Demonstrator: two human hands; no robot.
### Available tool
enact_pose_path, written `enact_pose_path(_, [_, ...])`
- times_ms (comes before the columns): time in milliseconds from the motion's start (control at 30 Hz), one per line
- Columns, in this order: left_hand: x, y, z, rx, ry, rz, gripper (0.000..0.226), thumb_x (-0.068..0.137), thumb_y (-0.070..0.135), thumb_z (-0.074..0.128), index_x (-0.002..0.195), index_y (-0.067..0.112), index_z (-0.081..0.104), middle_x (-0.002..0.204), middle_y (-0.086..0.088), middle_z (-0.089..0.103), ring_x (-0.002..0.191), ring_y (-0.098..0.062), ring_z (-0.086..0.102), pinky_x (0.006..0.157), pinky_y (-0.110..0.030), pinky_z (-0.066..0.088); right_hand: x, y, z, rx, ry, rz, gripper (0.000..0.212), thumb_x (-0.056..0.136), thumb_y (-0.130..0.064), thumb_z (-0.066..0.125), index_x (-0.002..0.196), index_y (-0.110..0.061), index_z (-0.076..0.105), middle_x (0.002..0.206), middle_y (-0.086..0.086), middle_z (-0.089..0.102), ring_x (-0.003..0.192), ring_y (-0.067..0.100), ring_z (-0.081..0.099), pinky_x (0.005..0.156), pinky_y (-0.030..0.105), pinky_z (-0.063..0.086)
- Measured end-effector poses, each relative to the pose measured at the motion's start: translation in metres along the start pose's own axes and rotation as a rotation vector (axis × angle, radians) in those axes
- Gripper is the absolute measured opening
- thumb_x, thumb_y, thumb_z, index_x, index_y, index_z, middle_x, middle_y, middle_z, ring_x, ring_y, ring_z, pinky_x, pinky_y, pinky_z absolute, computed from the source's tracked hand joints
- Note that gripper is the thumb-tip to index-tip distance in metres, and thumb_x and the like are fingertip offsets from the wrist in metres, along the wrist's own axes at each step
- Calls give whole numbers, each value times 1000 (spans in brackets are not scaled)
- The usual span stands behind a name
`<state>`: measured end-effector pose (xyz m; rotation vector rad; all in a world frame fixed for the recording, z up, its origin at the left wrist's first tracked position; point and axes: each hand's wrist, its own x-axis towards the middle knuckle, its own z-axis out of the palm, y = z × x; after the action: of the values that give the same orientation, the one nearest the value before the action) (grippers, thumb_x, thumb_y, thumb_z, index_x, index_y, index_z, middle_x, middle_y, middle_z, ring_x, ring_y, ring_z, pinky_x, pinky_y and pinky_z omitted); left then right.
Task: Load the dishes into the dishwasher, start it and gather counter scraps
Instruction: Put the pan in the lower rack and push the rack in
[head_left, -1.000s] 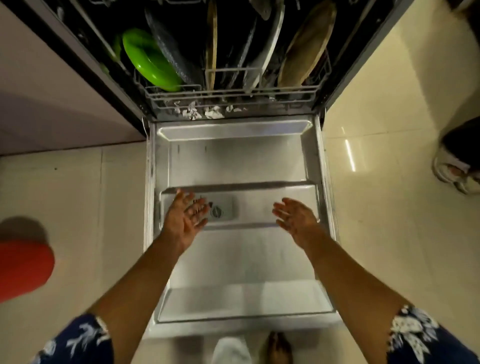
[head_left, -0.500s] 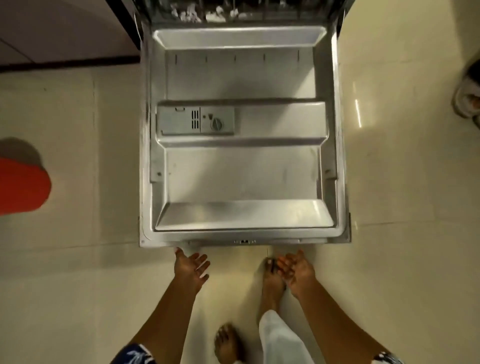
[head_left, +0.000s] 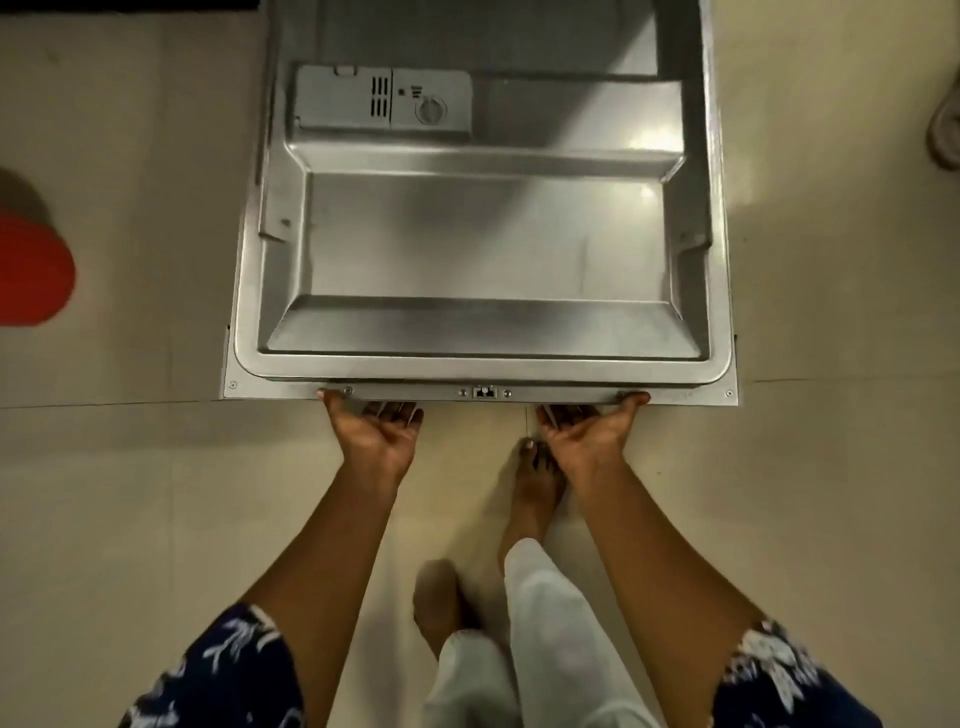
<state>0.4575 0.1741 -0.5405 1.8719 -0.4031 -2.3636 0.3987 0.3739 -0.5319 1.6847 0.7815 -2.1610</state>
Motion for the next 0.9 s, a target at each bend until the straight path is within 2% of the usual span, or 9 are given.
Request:
enact_pose_path(167, [-127, 32, 35, 119, -43, 157, 53, 93, 57, 43, 120, 13, 53, 120, -12, 60, 105, -26, 62, 105, -40, 40, -123, -35, 28, -69, -51, -93, 75, 81, -65, 51, 136, -14, 42, 130, 16, 52, 107, 30, 56, 83, 42, 47])
enact_pose_path(267, [-198, 60, 71, 192, -120, 295, 28, 98, 37, 45, 109, 14, 56, 109, -10, 63, 103, -22, 64, 102, -38, 45, -193, -66, 64, -154, -120, -196, 59, 86, -53, 53, 129, -13, 48, 120, 14, 57, 108, 28, 57, 91, 39, 47])
enact_pose_path(367, [-251, 90, 114, 283, -252, 449, 11, 98, 20, 48, 104, 13, 54, 108, -11, 66, 99, -21, 67, 94, -36, 51, -250, -97, 107, -232, -234, -337, 24, 90, -31, 57, 106, -12, 57, 104, 12, 63, 96, 25, 63, 89, 37, 51])
enact_pose_path(467, [-281, 123, 162, 418, -347, 686, 17, 94, 8, 53, 111, 11, 51, 106, -9, 66, 95, -16, 68, 87, -28, 53, -285, -125, 153, -369, -361, -551, 22, 90, -16, 58, 110, -7, 55, 106, 12, 65, 95, 26, 66, 84, 35, 55])
enact_pose_path(567, [-301, 155, 215, 673, -375, 975, 24, 90, 11, 62, 109, 20, 50, 104, 3, 66, 92, -2, 65, 86, -22, 52, -311, -152, 198, -899, -304, -1001, 39, 89, -26, 62, 122, -9, 49, 118, 6, 62, 105, 21, 62, 91, 35, 51])
enact_pose_path(633, [-307, 179, 249, 878, -299, 1154, 30, 87, 23, 67, 110, 25, 49, 107, 11, 66, 96, 4, 63, 89, -22, 51, -321, -176, 226, -1354, -42, -1439, 40, 89, -38, 59, 120, -13, 50, 118, 4, 61, 106, 23, 58, 85, 32, 45])
enact_pose_path(733, [-317, 207, 288, 1119, -86, 1499, 35, 83, 41, 68, 107, 22, 51, 103, 5, 65, 99, -13, 60, 87, -40, 51, -338, -206, 271, -1512, 127, -2108, 32, 85, -38, 62, 102, -10, 58, 103, 12, 61, 95, 29, 53, 73, 37, 43])
enact_pose_path(833, [-325, 228, 321, 1298, 151, 1951, 45, 78, 44, 71, 111, 20, 53, 106, -4, 60, 101, -24, 50, 81, -36, 39, -333, -237, 330, -1627, -32, -2340, 58, 74, -44, 72, 119, -14, 51, 129, 14, 50, 121, 32, 43, 95, 47, 34])
enact_pose_path(900, [-327, 243, 344, 1422, 198, 2104, 75, 67, 50, 77, 130, 21, 46, 126, -10, 50, 116, -30, 44, 89, -41, 35, -328, -249, 358, -1863, -82, -2428, 82, 77, -64, 55, 140, -16, 34, 150, 11, 31, 140, 28, 25, 110, 54, 16])
